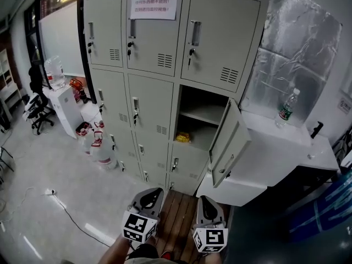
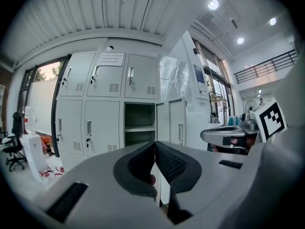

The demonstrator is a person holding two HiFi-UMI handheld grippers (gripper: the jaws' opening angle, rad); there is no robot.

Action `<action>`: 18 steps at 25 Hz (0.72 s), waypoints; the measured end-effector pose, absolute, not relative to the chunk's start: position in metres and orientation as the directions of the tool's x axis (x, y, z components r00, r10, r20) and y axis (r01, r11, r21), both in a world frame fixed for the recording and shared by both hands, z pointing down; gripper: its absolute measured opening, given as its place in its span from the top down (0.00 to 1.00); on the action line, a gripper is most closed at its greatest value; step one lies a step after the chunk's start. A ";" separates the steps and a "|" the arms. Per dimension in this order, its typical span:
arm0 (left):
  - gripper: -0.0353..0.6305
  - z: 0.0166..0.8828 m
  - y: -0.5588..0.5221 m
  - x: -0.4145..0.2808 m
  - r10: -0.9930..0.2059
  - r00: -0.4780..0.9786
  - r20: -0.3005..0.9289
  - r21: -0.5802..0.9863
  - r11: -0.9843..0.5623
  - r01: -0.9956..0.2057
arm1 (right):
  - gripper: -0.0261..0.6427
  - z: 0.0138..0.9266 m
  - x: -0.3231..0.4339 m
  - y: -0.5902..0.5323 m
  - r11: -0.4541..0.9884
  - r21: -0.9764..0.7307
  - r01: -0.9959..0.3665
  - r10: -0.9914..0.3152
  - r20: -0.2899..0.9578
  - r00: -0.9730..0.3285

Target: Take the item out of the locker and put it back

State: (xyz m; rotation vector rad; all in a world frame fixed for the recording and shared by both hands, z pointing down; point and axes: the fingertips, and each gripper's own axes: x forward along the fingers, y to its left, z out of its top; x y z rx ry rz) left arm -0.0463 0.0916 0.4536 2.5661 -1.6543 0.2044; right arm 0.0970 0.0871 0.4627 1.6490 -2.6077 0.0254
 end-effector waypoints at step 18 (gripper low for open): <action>0.91 0.502 -0.140 -0.058 -0.852 0.452 0.265 0.057 -0.454 -0.889 | 0.93 0.512 0.075 -0.129 0.387 -0.037 -0.921 -0.907 0.165 -0.388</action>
